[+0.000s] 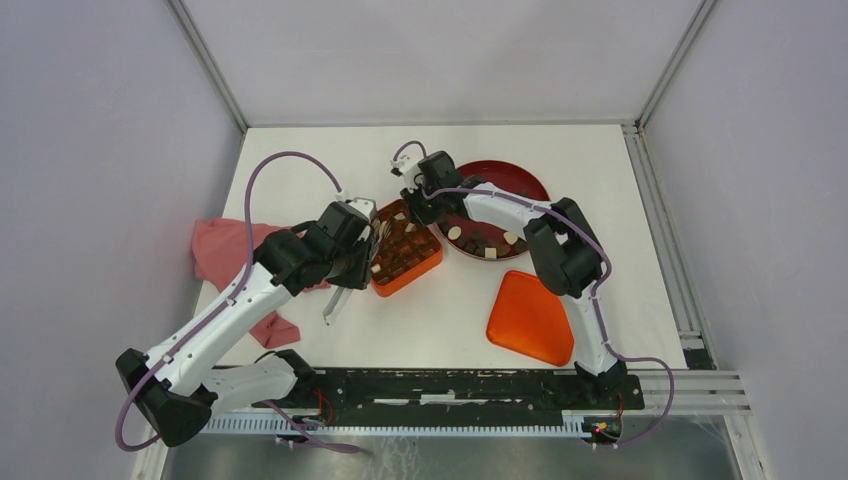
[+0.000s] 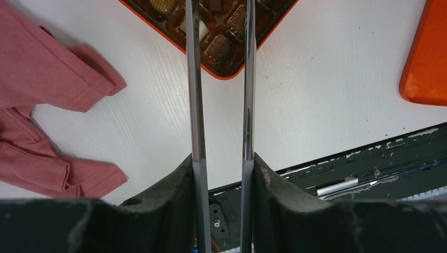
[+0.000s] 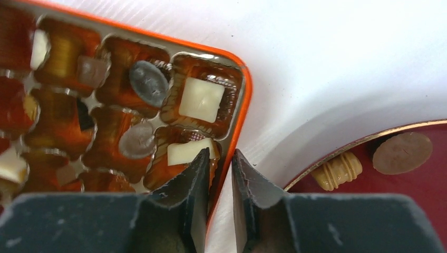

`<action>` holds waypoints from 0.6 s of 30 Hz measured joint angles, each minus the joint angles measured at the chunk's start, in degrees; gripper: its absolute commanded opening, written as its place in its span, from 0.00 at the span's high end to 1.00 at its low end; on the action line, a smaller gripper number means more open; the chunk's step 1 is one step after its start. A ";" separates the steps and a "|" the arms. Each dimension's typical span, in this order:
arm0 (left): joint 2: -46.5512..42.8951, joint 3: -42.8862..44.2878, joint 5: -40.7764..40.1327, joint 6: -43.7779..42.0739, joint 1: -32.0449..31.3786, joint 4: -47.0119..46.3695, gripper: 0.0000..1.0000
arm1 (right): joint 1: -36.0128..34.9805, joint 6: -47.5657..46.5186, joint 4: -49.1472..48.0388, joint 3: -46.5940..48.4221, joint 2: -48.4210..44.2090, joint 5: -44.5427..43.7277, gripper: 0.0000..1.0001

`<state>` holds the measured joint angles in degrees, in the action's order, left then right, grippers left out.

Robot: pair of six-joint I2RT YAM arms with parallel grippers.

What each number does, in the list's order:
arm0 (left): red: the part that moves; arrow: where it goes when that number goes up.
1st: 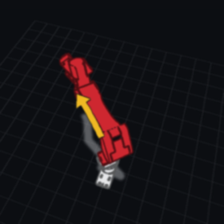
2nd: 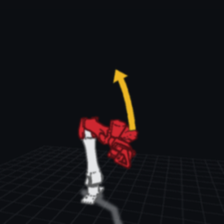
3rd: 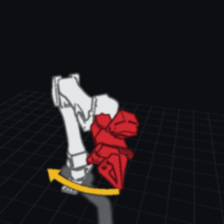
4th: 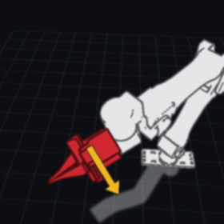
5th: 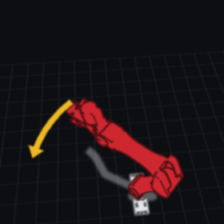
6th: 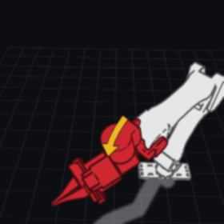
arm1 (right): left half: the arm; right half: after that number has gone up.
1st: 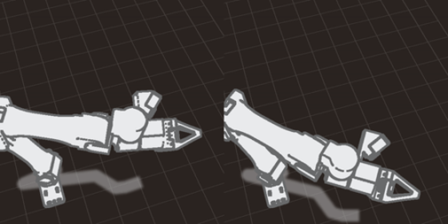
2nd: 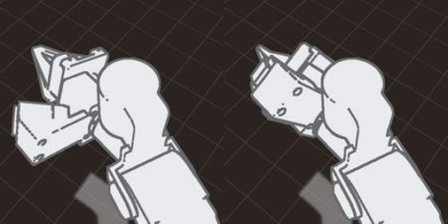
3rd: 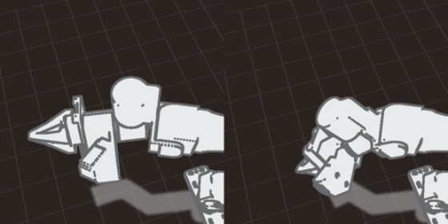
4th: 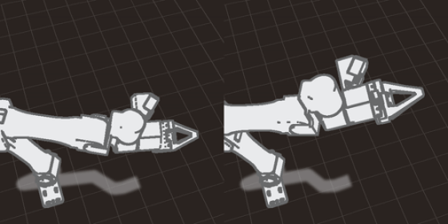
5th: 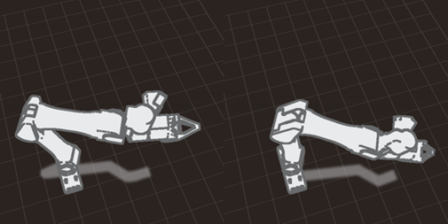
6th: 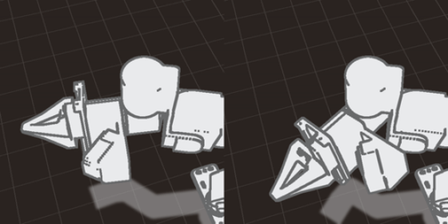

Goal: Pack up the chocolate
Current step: Pick up the packing box from the center of the board.

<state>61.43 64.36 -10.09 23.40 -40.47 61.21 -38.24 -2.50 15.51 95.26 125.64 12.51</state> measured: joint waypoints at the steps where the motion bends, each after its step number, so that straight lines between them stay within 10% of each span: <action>1: 0.00 -0.04 0.02 0.00 0.00 -0.02 0.98 | -0.04 0.15 -0.07 0.00 0.00 -0.13 0.84; 18: -0.61 1.53 1.92 0.02 0.00 -0.04 0.98 | -0.17 2.21 -1.20 1.40 -3.37 -0.33 0.99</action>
<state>60.82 65.89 -8.16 23.42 -40.47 61.17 -38.41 -0.30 14.31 96.66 122.28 12.19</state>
